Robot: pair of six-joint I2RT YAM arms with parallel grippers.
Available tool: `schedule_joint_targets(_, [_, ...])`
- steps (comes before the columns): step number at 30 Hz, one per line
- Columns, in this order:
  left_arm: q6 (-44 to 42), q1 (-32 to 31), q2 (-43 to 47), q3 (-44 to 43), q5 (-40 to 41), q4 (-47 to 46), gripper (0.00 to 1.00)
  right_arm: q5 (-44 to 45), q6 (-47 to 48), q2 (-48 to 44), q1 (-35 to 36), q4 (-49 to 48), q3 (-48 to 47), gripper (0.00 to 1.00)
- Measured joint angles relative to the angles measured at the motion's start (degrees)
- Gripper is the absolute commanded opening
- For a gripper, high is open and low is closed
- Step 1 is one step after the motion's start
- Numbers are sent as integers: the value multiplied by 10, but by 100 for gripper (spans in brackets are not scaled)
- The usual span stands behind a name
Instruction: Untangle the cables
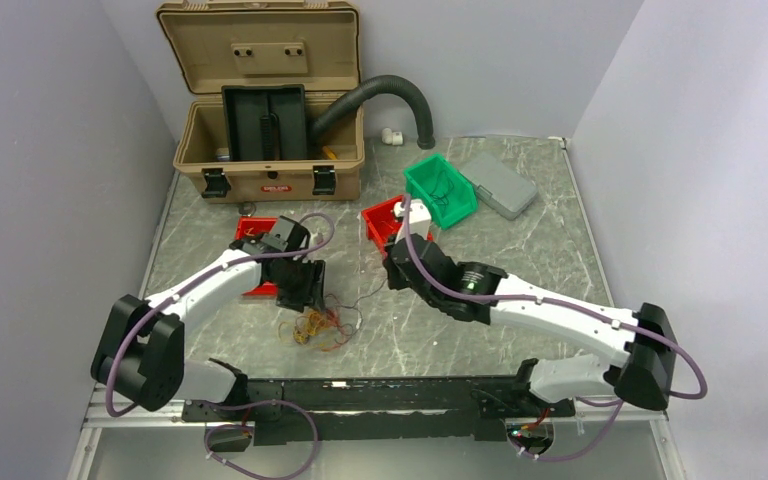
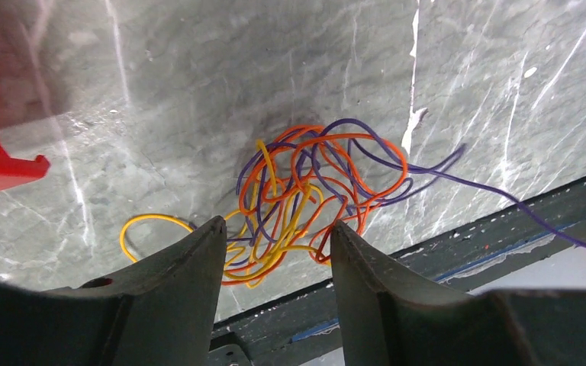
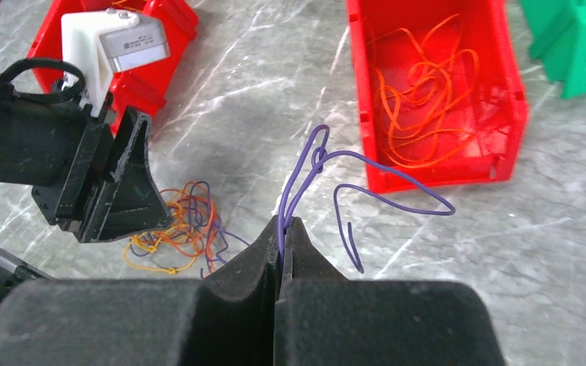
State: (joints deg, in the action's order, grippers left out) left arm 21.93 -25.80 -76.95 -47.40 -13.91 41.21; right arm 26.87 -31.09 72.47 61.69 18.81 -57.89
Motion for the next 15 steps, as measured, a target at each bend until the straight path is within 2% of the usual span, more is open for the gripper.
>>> schedule_joint_targets(2, [4, -10, -5, 0, 3, 0, 47, 15, 0, -21, -2, 18, 3, 0])
schedule_joint_targets(10, [33, -39, -32, 3, 9, -20, 2, 94, 0, -123, -29, 90, 3, 0])
schedule_joint_targets(12, [43, -49, -32, 10, 13, -31, 0, 119, 0, -154, -56, 117, 2, 0])
schedule_joint_targets(15, [50, -56, -33, 14, 20, -35, 0, 144, 14, -197, -139, 161, -8, 0])
